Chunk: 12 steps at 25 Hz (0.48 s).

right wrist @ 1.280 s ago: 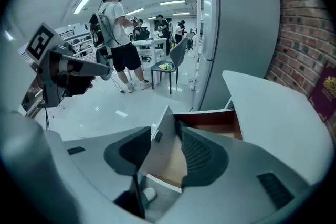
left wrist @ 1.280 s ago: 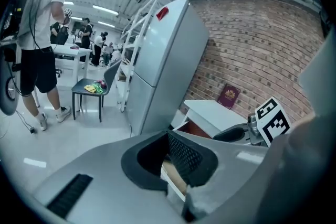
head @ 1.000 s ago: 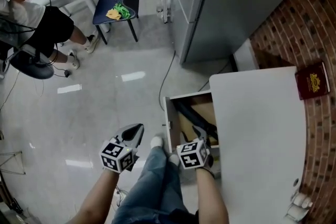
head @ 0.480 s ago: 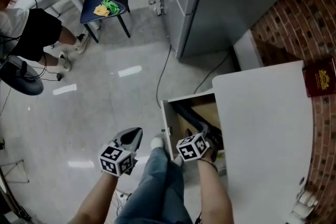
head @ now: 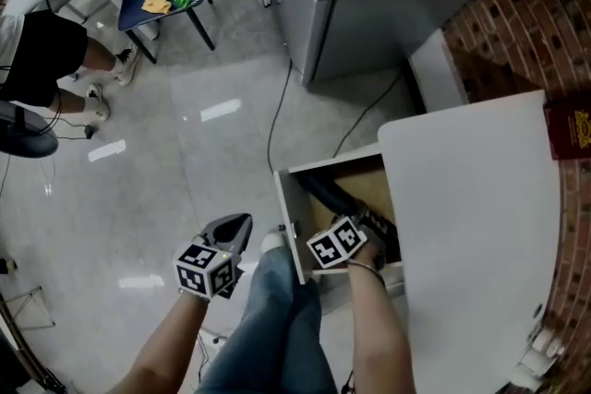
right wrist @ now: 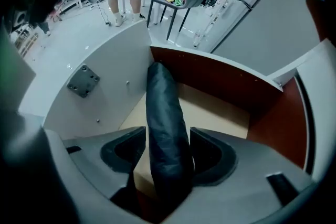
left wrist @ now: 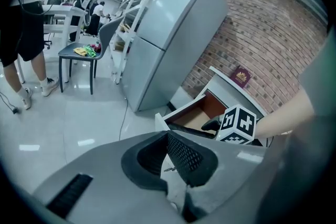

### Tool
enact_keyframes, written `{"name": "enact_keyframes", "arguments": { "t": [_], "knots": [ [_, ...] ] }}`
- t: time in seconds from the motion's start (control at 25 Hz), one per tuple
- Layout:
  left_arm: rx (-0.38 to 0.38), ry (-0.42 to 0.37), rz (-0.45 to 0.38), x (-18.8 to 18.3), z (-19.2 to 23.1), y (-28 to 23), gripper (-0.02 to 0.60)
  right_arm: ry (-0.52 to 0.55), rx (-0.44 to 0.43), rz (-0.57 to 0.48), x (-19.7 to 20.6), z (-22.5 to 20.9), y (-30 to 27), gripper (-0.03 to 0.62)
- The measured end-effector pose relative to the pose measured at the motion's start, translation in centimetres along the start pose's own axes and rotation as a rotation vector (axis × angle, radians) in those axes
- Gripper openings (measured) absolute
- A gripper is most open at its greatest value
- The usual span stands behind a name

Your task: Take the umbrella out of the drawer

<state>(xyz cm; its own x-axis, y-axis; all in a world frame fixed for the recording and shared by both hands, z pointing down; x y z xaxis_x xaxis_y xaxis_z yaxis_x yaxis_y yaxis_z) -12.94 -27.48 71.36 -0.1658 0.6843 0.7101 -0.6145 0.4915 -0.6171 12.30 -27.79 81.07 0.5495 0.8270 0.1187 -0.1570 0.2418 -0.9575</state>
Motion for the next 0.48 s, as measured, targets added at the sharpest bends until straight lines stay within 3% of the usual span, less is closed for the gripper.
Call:
{"name": "enact_keyframes", "arguments": {
  "t": [0.48],
  "knots": [
    [0.016,0.027,0.030,1.7,1.9,-3.2,-0.002,0.054,0.015,0.132,0.3,-0.2,-5.4,0.279]
  ]
}}
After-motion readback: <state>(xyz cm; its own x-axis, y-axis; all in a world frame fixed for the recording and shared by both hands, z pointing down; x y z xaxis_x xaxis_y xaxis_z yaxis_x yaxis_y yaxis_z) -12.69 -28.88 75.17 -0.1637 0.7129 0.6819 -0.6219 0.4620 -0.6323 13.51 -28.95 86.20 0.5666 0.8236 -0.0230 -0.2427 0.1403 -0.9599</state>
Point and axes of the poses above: the fingertips, and each gripper's own axes: y backward along the fingers, z to its left, x out of its underside, the point moved 5 cm from there along y, backward along the fingers, and after that the axes turned 12 degrees about -y, right-handed, at the moved point
